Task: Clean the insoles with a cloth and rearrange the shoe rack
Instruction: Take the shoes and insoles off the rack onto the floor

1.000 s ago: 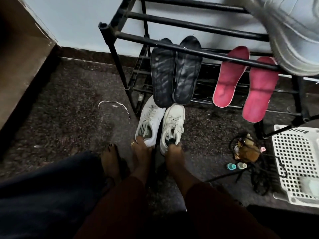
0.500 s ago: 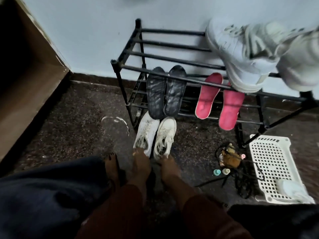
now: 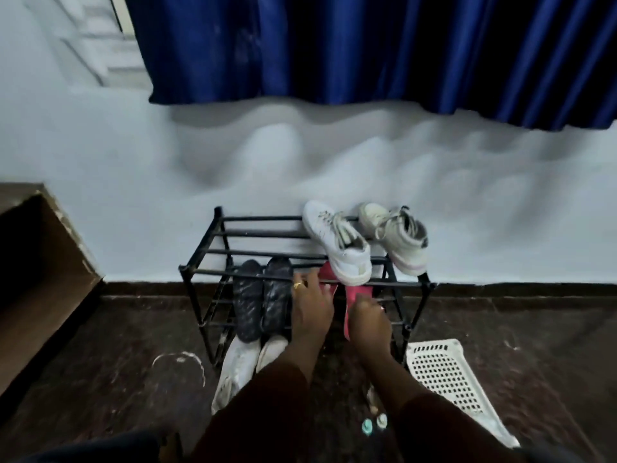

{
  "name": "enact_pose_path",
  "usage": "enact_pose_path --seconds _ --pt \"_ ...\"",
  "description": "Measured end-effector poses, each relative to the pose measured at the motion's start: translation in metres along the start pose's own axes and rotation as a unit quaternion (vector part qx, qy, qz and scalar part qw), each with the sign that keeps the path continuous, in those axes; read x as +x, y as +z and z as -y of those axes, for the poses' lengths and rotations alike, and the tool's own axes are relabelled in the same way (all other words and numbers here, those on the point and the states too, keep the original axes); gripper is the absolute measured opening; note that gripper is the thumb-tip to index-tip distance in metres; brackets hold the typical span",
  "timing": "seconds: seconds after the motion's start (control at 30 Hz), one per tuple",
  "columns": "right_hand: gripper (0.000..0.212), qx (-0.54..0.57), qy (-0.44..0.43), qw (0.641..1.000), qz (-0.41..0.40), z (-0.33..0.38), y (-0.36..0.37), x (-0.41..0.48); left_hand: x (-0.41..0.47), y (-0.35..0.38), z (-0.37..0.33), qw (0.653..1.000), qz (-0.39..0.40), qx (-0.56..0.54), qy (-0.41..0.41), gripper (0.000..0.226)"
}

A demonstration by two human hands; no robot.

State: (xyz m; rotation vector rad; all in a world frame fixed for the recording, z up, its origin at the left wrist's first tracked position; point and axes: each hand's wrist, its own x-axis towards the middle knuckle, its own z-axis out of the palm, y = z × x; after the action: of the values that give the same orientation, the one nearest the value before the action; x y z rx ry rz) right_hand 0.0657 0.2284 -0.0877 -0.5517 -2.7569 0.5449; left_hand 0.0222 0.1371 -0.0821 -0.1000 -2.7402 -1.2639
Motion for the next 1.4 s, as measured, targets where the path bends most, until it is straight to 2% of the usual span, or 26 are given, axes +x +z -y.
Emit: enact_pose_path --seconds 0.1,0.17,0.23,0.3,0.37,0.47,0.53,0.57,0.87,1.0,1.1,1.4 --pt "0.016 0.021 -0.015 0.996 -0.082 -0.016 -0.030 0.048 0.026 0.007 -0.052 0.996 0.043 0.062 0.046 0.055" --pt "0.024 0.015 -0.002 0.994 -0.107 -0.029 -0.043 0.085 0.044 0.017 -0.075 0.992 0.078 0.100 0.014 0.065" --pt "0.030 0.002 0.026 0.994 -0.107 -0.039 -0.050 0.116 0.059 0.029 -0.086 0.992 0.084 0.082 -0.051 0.070" --pt "0.038 -0.022 0.059 0.995 -0.077 -0.048 -0.051 0.141 0.069 0.041 -0.089 0.991 0.083 0.038 -0.103 0.068" --pt "0.044 -0.027 0.101 0.993 -0.049 -0.055 -0.052 0.158 0.073 0.050 -0.089 0.988 0.088 0.031 -0.120 0.065" --pt "0.052 0.006 0.163 0.986 0.038 -0.063 -0.054 0.168 0.077 0.054 -0.084 0.991 0.067 0.032 -0.115 0.056" --pt "0.049 0.033 0.161 0.983 0.082 -0.066 -0.058 0.169 0.076 0.054 -0.081 0.993 0.050 0.030 -0.106 0.051" --pt "0.044 0.038 0.147 0.986 0.075 -0.065 -0.059 0.167 0.075 0.053 -0.080 0.994 0.041 0.026 -0.098 0.049" --pt "0.016 0.110 0.086 0.989 -0.045 -0.023 -0.073 0.091 0.031 0.019 -0.076 0.997 -0.001 -0.069 -0.038 0.036" --pt "0.016 0.124 0.068 0.988 -0.068 -0.007 -0.085 0.048 0.005 -0.014 -0.066 0.999 -0.008 -0.046 0.021 0.034" --pt "0.019 0.089 0.051 0.993 -0.061 0.000 -0.092 0.011 -0.021 -0.039 -0.054 0.999 -0.014 -0.009 0.048 0.034" --pt "0.028 0.033 0.024 0.998 -0.038 0.003 -0.073 -0.103 -0.116 -0.070 -0.006 0.999 0.000 0.026 0.022 0.041"
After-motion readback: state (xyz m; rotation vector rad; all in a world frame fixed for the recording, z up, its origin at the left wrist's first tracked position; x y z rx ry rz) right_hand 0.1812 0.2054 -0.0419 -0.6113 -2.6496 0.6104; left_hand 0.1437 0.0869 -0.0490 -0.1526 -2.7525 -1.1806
